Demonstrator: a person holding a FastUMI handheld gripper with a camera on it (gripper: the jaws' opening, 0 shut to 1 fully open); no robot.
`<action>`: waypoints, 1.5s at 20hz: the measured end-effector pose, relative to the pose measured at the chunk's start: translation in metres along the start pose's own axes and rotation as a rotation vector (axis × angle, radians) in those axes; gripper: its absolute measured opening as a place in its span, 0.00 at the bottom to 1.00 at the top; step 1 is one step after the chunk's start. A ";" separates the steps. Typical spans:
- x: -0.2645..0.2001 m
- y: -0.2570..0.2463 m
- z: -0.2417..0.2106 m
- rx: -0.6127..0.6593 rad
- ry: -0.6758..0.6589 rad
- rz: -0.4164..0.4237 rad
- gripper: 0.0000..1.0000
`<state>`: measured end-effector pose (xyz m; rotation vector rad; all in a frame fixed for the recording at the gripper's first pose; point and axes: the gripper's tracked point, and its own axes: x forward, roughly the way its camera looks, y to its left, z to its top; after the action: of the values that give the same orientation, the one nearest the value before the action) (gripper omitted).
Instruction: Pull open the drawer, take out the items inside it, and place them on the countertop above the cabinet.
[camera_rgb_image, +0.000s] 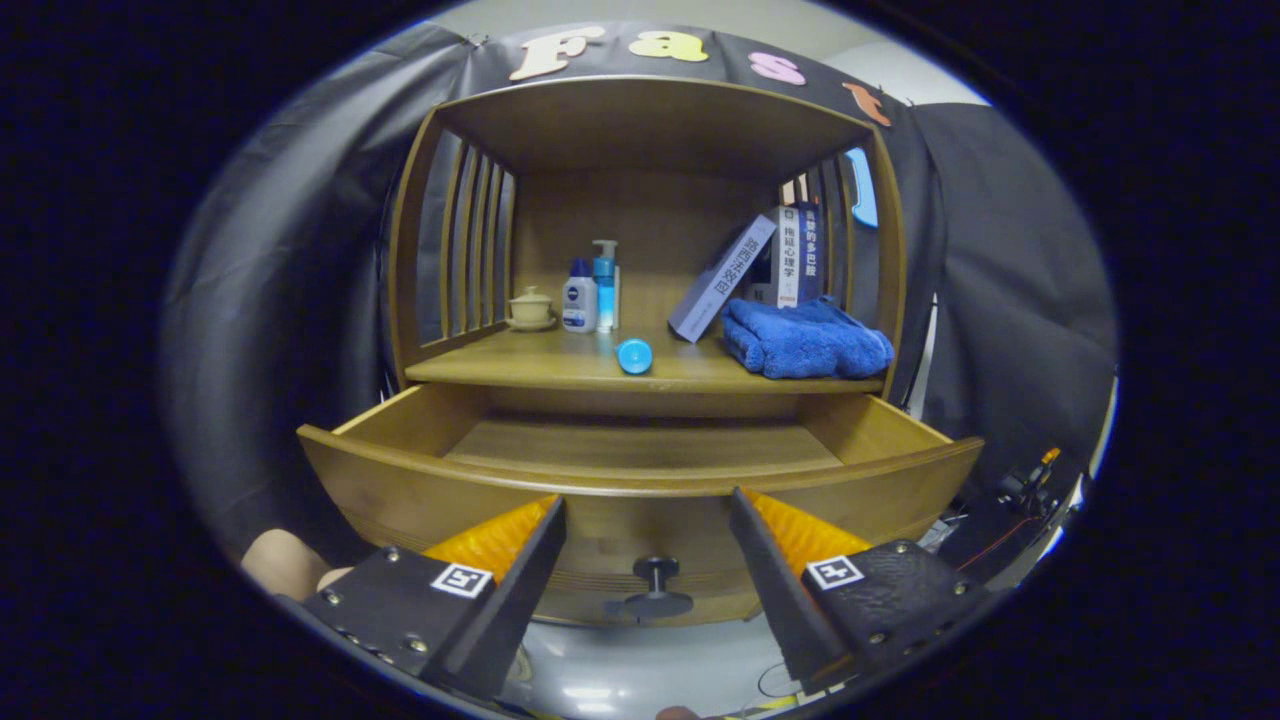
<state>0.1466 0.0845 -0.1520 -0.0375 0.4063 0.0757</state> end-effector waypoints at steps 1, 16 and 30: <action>0.002 0.001 0.000 0.001 -0.003 -0.003 0.99; 0.031 0.013 0.004 0.027 -0.013 -0.018 0.99; 0.081 0.017 0.015 0.006 -0.014 -0.037 0.98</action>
<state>0.2257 0.1077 -0.1705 -0.0386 0.3913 0.0381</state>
